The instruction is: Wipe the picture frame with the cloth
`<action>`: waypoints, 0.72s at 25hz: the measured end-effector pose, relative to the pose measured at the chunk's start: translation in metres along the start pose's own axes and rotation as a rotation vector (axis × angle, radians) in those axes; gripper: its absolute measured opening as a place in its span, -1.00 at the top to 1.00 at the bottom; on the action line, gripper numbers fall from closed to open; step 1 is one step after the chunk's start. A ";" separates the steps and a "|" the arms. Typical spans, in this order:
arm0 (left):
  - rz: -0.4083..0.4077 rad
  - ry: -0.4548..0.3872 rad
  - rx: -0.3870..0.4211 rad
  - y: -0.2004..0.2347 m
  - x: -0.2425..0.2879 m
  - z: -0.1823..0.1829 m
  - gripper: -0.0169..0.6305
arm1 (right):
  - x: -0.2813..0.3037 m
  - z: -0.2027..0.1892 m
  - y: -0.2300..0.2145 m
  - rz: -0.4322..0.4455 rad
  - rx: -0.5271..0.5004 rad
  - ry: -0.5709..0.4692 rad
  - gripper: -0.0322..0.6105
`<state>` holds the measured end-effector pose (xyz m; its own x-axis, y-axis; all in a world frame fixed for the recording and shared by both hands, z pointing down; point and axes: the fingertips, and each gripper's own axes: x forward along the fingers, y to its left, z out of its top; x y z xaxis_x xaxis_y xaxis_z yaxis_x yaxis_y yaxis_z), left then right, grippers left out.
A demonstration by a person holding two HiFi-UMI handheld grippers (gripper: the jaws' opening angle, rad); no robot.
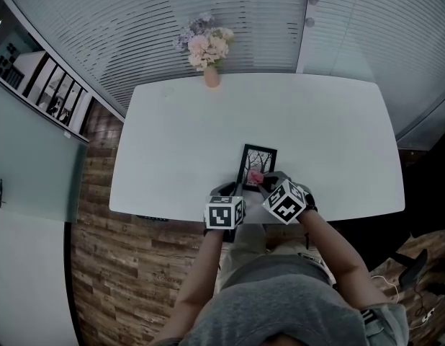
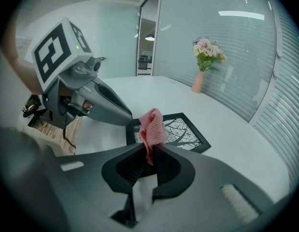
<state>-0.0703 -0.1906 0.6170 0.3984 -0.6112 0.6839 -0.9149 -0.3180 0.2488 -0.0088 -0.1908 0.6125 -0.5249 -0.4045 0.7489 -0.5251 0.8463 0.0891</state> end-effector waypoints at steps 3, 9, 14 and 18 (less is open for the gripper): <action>0.005 -0.033 -0.016 0.001 -0.001 0.000 0.78 | -0.001 0.000 -0.001 -0.022 0.009 -0.016 0.79; 0.037 -0.057 0.009 -0.001 -0.007 -0.003 0.78 | -0.018 0.005 -0.006 -0.092 0.097 -0.102 0.78; 0.052 -0.062 0.022 -0.008 -0.020 -0.012 0.78 | -0.039 0.003 0.000 -0.109 0.141 -0.157 0.78; 0.049 -0.077 0.016 -0.022 -0.036 -0.024 0.78 | -0.059 -0.005 0.014 -0.101 0.180 -0.181 0.78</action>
<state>-0.0664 -0.1445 0.6030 0.3576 -0.6798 0.6403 -0.9324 -0.2978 0.2046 0.0180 -0.1532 0.5733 -0.5669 -0.5526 0.6110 -0.6829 0.7301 0.0267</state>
